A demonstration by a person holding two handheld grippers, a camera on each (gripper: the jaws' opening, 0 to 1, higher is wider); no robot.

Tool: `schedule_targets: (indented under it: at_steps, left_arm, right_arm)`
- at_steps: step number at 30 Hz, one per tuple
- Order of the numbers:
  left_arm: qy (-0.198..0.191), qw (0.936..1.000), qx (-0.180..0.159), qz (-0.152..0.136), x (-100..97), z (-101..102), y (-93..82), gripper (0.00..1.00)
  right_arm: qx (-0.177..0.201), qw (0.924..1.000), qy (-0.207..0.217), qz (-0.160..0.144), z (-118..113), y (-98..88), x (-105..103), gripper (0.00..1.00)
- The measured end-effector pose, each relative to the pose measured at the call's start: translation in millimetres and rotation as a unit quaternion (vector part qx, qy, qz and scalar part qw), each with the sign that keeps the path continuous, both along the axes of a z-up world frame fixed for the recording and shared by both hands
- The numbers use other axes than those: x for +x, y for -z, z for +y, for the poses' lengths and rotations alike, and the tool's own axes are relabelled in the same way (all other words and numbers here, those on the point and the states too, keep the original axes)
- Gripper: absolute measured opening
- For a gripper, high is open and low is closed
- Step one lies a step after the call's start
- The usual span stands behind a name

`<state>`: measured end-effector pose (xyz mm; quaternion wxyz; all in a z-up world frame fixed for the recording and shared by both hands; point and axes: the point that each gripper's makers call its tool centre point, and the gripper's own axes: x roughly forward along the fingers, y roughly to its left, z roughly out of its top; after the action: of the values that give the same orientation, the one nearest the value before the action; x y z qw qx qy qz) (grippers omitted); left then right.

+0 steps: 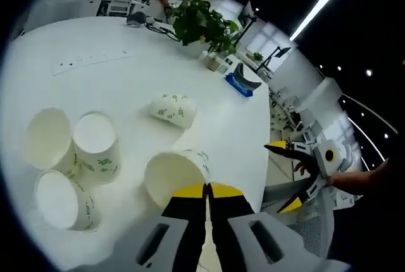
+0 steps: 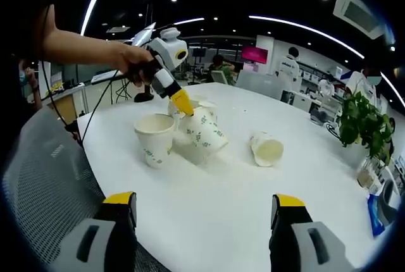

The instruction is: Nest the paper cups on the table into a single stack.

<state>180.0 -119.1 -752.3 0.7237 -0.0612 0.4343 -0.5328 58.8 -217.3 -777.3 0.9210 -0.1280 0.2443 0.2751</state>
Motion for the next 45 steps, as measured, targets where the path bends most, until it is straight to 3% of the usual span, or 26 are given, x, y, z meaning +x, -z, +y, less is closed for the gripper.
schedule_targets:
  at_steps: [9, 27, 36, 45]
  left_arm:
    - [-0.002, 0.9997, -0.014, -0.021, -0.5, 8, -28.7, 0.00]
    - [0.028, 0.9968, -0.017, -0.072, -25.1, 37, -83.1, 0.00]
    - [0.048, 0.9947, 0.000, -0.091, -40.2, 51, -98.5, 0.00]
    - [0.064, 0.9920, 0.016, -0.108, -53.5, 59, -102.6, 0.00]
  right_arm:
    - [-0.001, 1.0000, 0.000, -0.003, 0, -0.7, 0, 0.89]
    - [0.021, 0.9996, 0.013, -0.016, -3, -6.9, 4, 0.93]
    - [0.037, 0.9988, 0.026, -0.018, -3, -11.1, 6, 0.98]
    - [0.052, 0.9975, 0.038, -0.030, -6, -16.2, 9, 1.00]
